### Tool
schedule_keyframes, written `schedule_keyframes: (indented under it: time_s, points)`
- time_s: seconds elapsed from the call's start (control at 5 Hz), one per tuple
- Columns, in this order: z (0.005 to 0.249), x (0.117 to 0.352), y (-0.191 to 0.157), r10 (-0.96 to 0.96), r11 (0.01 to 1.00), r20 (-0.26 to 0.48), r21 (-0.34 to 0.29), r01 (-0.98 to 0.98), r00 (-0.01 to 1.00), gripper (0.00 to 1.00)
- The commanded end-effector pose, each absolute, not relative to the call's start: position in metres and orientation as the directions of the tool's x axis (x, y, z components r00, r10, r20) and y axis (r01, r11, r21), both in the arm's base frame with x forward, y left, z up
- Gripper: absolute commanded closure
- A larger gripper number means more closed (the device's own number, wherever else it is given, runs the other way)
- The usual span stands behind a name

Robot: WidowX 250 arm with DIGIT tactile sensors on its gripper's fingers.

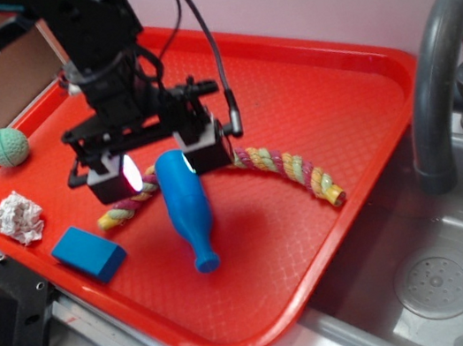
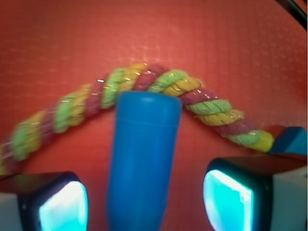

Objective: Grab the blue bottle.

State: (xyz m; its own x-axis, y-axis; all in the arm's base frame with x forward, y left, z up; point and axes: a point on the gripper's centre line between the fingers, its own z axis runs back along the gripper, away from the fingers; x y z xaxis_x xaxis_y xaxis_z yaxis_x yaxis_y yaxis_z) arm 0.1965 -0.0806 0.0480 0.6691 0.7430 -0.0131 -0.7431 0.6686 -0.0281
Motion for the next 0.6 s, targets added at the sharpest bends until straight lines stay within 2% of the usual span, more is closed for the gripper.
schedule_keyframes:
  time_s: [0.0, 0.2, 0.4]
  points:
    - [0.029, 0.202, -0.0764, 0.739, 0.673, -0.023, -0.02, -0.739, 0.673, 0.0]
    - [0.028, 0.2027, -0.0762, 0.75, 0.661, -0.015, -0.021, -0.75, 0.661, 0.0]
    - [0.0279, 0.2026, -0.0764, 0.746, 0.665, -0.014, -0.032, -0.746, 0.665, 0.85]
